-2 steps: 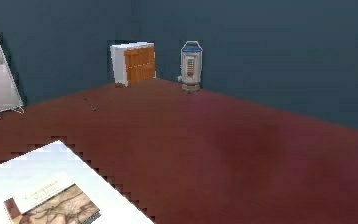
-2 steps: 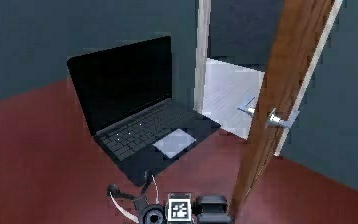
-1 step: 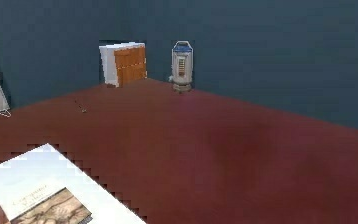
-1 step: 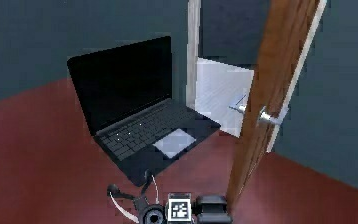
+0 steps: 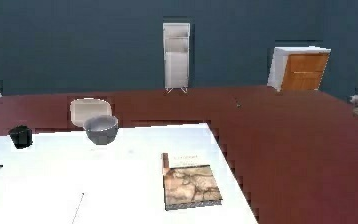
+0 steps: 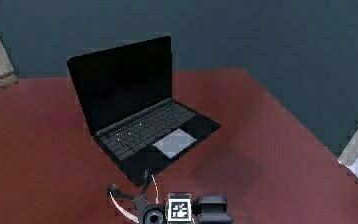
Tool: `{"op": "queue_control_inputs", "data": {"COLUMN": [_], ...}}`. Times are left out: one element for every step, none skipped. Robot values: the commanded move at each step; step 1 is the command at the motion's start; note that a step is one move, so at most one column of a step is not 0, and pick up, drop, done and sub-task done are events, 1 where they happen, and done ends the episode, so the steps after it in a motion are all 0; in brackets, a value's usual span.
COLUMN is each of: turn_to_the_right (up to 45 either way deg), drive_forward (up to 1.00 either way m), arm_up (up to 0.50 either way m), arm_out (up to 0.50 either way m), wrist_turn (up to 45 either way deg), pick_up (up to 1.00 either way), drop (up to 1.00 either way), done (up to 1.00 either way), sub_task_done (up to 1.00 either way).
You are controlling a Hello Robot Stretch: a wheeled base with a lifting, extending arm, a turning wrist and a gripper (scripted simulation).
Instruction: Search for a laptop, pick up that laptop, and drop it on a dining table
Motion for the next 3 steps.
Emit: {"op": "queue_control_inputs", "data": {"turn_to_the_right": [-45.0, -45.0, -3.0], "drive_forward": [0.0, 0.0, 0.0], "arm_up": [0.0, 0.0, 0.0], "arm_out": [0.0, 0.0, 0.0], "wrist_turn": [0.0, 0.0, 0.0], "pick_up": [0.0, 0.0, 0.0], "drop": [0.0, 0.0, 0.0], "done": [0.0, 0.0, 0.0], "sub_task_done": [0.0, 0.0, 0.0]}}
